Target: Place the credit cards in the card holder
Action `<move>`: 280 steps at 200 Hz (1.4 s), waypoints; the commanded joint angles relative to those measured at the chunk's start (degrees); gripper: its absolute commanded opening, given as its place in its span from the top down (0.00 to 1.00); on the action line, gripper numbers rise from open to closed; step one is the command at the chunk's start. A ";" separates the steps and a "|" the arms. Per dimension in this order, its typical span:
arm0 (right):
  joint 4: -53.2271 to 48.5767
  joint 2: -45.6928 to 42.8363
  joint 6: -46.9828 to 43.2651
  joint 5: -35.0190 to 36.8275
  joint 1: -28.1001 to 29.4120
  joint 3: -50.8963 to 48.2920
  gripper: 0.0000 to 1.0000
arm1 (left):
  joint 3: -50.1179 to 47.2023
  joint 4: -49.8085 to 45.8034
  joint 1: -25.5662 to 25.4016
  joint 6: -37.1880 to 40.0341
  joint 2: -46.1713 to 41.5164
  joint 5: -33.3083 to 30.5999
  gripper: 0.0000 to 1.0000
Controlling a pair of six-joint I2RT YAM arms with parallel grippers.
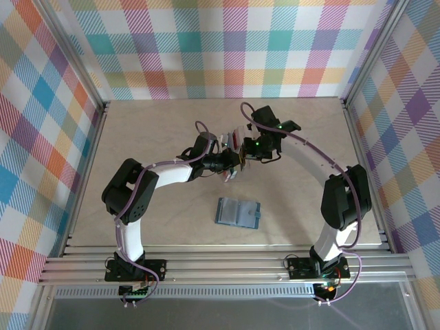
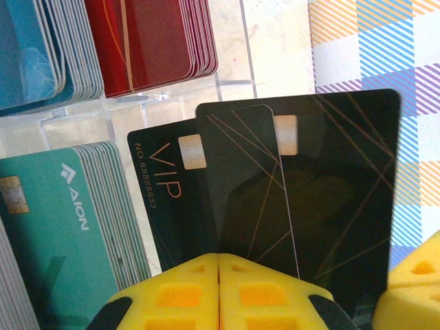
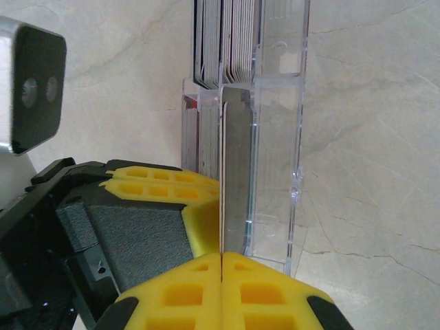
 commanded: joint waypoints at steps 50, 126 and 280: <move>0.67 -3.15 0.95 -0.34 -0.10 -0.46 1.00 | -1.30 -4.36 -1.12 2.54 -1.67 -1.95 0.91; 0.98 -3.39 0.97 -0.56 -0.09 -0.86 1.00 | -1.30 -8.07 -1.12 4.25 -6.83 -2.49 0.88; 2.56 -12.26 1.96 -0.53 -0.10 -4.75 1.00 | -12.79 -14.13 -1.29 8.55 -24.91 -6.68 0.80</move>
